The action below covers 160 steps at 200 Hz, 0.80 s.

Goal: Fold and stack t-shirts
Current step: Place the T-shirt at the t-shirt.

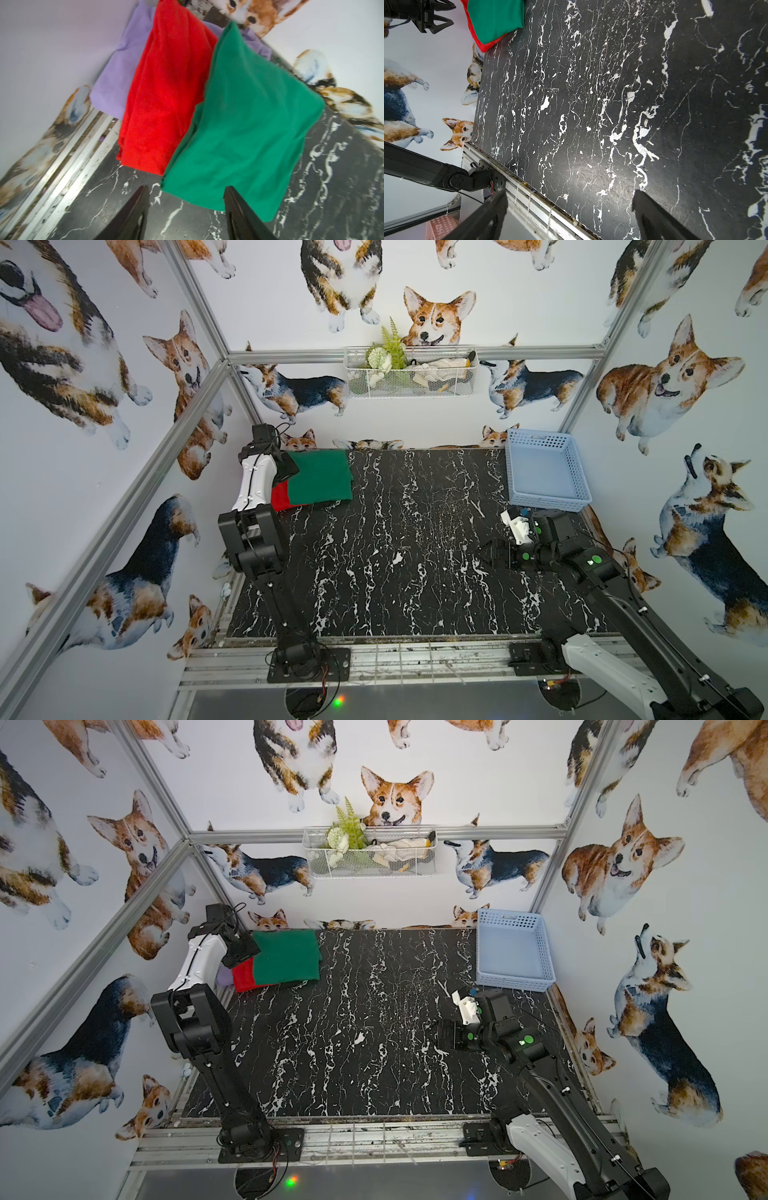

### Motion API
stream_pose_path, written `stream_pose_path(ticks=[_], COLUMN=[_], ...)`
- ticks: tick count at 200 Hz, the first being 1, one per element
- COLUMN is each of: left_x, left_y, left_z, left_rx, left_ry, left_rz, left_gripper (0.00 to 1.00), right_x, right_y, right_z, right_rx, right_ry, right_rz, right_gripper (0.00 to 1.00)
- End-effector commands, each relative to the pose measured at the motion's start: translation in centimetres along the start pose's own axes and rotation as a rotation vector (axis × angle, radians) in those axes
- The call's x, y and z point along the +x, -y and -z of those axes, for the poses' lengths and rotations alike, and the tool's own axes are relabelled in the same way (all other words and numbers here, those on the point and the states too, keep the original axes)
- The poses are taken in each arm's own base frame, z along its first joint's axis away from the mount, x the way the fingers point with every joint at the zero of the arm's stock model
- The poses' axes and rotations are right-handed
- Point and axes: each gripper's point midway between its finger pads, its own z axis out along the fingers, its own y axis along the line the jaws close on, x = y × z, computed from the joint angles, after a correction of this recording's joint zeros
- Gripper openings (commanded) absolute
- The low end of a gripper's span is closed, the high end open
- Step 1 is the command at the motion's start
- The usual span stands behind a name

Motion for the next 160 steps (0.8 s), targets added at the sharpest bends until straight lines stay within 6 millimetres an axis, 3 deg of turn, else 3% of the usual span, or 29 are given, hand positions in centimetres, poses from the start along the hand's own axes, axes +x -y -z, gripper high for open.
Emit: stream_pose_path(ticks=[1, 53, 105, 131, 147, 160], left_x=[0.2, 1.9, 1.9, 1.2, 0.4, -0.6], left_y=[3.4, 6.4, 2.9, 2.0, 2.3, 3.0], left_z=[-0.2, -4.9, -9.6, -8.7, -6.5, -3.6], left_rx=[0.187, 0.343, 0.13, 0.087, 0.118, 0.172], left_ry=[-0.045, -0.19, -0.165, -0.096, -0.02, 0.07], left_rz=[0.033, 0.085, 0.075, 0.062, 0.053, 0.048], left_gripper=[0.61, 0.58, 0.57, 0.56, 0.57, 0.59], right_x=[-0.1, -0.2, -0.1, -0.1, -0.3, -0.6], right_y=[0.1, 0.4, 0.6, 0.7, 0.9, 1.3], right_z=[-0.1, -0.4, -0.6, -0.7, -0.4, 0.0], right_rx=[0.005, 0.02, 0.028, 0.031, 0.052, 0.079], right_ry=[0.003, -0.002, -0.014, -0.019, 0.002, 0.029], right_rz=[0.0, -0.006, -0.012, -0.012, -0.012, -0.012], right_gripper=[1.0, 1.0, 1.0, 1.0, 1.0, 1.0])
